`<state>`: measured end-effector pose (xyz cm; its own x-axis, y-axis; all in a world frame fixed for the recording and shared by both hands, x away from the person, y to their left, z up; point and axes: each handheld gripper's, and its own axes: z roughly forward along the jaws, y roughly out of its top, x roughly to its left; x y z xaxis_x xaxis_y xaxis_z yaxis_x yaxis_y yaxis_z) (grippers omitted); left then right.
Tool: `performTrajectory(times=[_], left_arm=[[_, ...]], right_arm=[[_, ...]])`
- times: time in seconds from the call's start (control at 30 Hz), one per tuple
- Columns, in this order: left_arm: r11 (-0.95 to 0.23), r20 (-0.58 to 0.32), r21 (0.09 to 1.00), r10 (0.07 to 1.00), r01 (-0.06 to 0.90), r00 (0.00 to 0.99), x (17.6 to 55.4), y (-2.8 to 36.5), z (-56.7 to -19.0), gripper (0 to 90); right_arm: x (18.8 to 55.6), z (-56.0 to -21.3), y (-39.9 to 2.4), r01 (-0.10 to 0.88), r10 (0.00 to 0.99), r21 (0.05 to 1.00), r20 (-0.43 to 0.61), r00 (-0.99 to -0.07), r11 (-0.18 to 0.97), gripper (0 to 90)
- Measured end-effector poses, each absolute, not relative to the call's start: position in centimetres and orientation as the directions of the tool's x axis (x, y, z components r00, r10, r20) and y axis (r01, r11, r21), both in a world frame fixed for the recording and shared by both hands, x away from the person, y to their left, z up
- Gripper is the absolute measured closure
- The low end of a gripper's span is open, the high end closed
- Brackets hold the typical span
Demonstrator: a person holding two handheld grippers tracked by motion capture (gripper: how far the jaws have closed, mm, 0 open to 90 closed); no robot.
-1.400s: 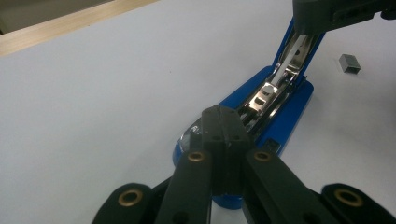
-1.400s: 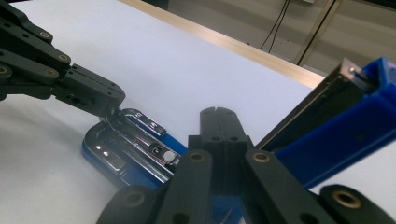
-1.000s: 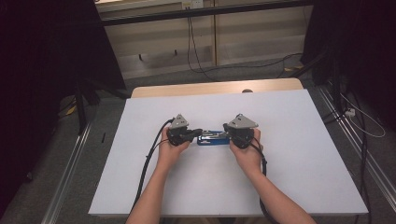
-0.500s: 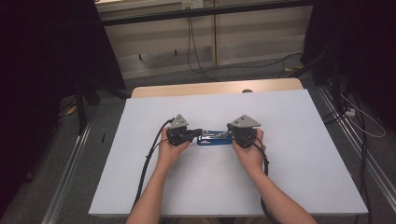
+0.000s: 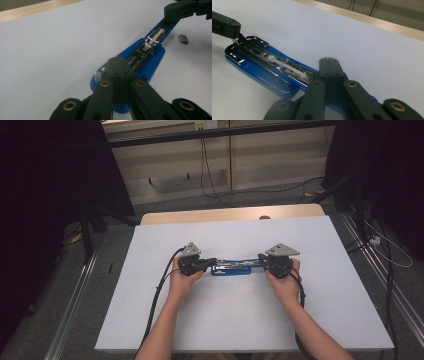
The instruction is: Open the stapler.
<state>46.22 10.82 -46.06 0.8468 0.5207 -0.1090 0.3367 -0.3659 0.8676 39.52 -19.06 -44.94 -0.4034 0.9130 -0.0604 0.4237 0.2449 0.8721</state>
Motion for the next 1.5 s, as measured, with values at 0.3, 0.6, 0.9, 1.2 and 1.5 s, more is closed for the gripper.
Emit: performTrajectory(times=[0.3, 0.6, 0.9, 1.2, 1.5], left_arm=[[-0.321, -0.156, 0.875, 0.524, 0.363, 0.838, 46.1, 11.0, -45.5, 90.0], [-0.3, -0.168, 0.878, 0.534, 0.372, 0.828, 45.6, 11.3, -44.3, 68.3], [-0.304, -0.186, 0.859, 0.565, 0.412, 0.804, 44.8, 12.2, -43.0, 36.8], [-0.3, -0.2, 0.836, 0.612, 0.459, 0.765, 44.0, 13.0, -42.9, 18.8], [-0.292, -0.202, 0.836, 0.624, 0.465, 0.755, 43.6, 13.5, -42.7, 14.7]], right_arm=[[38.6, -44.4, -20.7, 0.415, 0.904, 0.877, -0.048, -0.424, 0.241, 85.8], [36.4, -44.5, -21.9, 0.414, 0.885, 0.869, -0.055, -0.462, 0.27, 67.2], [36.0, -45.4, -23.7, 0.463, 0.861, 0.851, 0.027, -0.508, 0.246, 40.0], [37.0, -46.0, -24.5, 0.506, 0.862, 0.835, 0.078, -0.501, 0.218, 29.1], [37.4, -46.8, -23.4, 0.547, 0.838, 0.786, 0.068, -0.541, 0.289, 25.1]])
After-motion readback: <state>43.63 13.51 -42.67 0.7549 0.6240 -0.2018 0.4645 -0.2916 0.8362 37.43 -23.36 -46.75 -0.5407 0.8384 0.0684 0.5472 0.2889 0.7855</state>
